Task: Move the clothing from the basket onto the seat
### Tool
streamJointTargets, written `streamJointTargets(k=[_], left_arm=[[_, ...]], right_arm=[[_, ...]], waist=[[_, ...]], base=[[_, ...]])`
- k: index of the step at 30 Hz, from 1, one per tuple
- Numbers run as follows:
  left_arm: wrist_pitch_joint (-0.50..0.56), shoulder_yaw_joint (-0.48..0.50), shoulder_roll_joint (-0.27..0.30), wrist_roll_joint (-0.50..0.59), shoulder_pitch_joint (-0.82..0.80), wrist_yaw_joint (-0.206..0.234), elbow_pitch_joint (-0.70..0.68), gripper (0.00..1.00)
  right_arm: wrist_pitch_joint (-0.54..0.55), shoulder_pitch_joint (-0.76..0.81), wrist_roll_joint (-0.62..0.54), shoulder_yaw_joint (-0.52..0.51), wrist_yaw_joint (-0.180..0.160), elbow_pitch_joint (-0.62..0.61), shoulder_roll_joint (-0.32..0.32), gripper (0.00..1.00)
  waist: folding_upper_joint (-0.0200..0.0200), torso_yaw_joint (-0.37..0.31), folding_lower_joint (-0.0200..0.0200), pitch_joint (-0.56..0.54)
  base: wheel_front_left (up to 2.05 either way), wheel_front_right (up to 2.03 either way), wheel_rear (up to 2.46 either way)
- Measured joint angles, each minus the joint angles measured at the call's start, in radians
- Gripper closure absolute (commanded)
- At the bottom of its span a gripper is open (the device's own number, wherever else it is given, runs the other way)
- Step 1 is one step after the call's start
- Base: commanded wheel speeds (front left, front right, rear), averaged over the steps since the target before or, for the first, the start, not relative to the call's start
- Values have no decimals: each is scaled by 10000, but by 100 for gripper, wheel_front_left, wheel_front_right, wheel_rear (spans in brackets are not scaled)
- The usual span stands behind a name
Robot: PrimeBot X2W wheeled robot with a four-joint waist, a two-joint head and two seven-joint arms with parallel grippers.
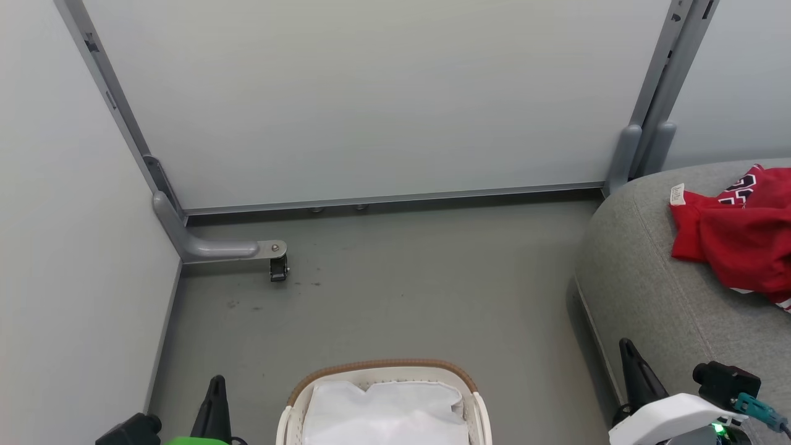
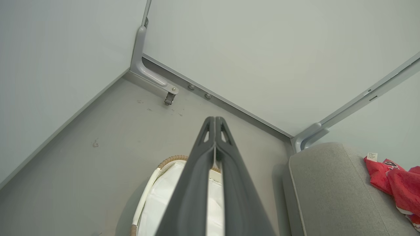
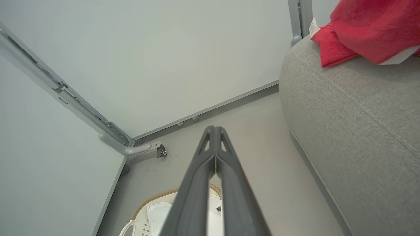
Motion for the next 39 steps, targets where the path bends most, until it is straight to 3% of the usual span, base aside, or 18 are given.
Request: streamJointTargets(k=[39], left_arm=[[1386,1438,-357,-4057,-884,-589,-144,100]], right_arm=[[1396,-539,5231,-485,-2,-456,-27,100]], waist=[[0,-85,0,303]], base=[[0,0,0]])
